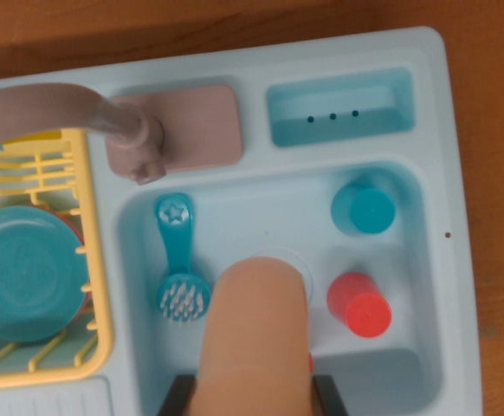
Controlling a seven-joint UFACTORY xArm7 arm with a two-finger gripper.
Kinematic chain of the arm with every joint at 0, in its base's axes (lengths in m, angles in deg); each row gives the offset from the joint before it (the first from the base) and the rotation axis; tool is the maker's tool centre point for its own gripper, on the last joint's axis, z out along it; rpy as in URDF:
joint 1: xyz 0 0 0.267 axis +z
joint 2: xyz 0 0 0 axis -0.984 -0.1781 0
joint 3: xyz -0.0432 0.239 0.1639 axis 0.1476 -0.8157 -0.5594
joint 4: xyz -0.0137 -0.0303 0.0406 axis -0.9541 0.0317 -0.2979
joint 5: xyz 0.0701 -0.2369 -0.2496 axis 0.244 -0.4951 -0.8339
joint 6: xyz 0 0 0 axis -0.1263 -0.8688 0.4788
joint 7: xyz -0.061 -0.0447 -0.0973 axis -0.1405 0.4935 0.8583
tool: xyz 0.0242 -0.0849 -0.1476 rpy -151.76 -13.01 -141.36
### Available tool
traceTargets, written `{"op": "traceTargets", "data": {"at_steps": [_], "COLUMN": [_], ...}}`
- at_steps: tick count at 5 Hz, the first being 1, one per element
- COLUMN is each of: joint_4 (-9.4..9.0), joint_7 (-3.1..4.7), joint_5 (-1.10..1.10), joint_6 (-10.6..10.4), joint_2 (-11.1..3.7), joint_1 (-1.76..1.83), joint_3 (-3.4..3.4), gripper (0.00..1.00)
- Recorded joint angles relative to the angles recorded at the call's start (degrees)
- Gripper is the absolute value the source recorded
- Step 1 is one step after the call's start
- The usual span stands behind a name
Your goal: Pick detergent from the sink
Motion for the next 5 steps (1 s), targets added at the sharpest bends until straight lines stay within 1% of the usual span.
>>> {"op": "traceTargets", "data": {"at_steps": [1,2,3,5], "joint_4": [0.88,0.88,1.49,1.78], "joint_7": [-0.05,-0.05,-0.09,-0.11], "joint_5": [-0.05,-0.05,-0.09,-0.11], "joint_6": [1.3,1.3,2.2,2.6], "joint_2": [0.39,0.39,0.66,0.79], "joint_1": [0.01,0.01,0.01,0.01], "joint_3": [0.00,0.00,0.00,0.00], "gripper": [1.00,1.00,1.00,1.00]}}
